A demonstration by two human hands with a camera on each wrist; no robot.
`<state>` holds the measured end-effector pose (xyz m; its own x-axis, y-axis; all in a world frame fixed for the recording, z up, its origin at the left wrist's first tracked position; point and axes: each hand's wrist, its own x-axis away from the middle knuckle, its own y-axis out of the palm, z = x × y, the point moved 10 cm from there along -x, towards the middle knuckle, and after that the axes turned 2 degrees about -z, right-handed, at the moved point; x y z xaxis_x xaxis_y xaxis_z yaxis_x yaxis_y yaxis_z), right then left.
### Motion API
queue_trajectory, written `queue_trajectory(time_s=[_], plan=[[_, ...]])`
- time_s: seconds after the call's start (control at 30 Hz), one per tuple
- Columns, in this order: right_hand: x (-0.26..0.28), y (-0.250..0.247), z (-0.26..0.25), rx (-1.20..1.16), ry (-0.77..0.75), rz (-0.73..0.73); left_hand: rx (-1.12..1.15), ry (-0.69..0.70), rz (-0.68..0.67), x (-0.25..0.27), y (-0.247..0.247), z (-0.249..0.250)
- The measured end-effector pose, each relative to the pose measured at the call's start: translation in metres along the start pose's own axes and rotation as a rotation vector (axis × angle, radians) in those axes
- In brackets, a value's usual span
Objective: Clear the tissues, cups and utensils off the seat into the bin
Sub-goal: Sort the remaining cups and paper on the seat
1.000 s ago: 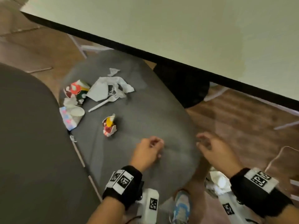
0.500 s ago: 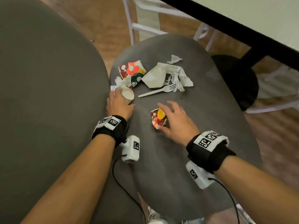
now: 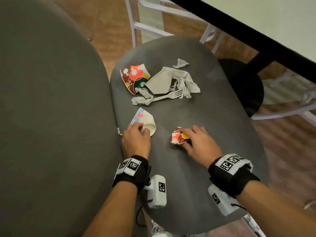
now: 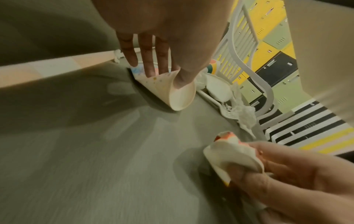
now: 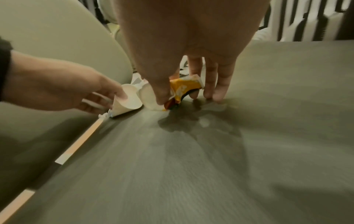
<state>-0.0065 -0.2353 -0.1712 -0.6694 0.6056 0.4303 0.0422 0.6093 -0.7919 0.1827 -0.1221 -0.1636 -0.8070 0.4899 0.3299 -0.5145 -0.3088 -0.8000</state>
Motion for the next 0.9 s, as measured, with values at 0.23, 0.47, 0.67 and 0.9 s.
queue_trajectory(time_s=[0.23,0.47,0.67,0.9], plan=[[0.066,-0.032,0.079,-0.210,0.179,0.186,0.117,0.120,-0.007,0.069,0.018,0.045],[0.162,-0.046,0.165,-0.381,0.420,0.372,0.112,0.397,-0.274,0.167,0.080,0.120],[0.261,-0.022,0.270,-0.489,0.753,0.483,0.123,0.650,-0.557,0.267,0.160,0.181],[0.342,0.063,0.350,-0.481,0.946,0.332,-0.211,0.856,-0.772,0.364,0.262,0.193]])
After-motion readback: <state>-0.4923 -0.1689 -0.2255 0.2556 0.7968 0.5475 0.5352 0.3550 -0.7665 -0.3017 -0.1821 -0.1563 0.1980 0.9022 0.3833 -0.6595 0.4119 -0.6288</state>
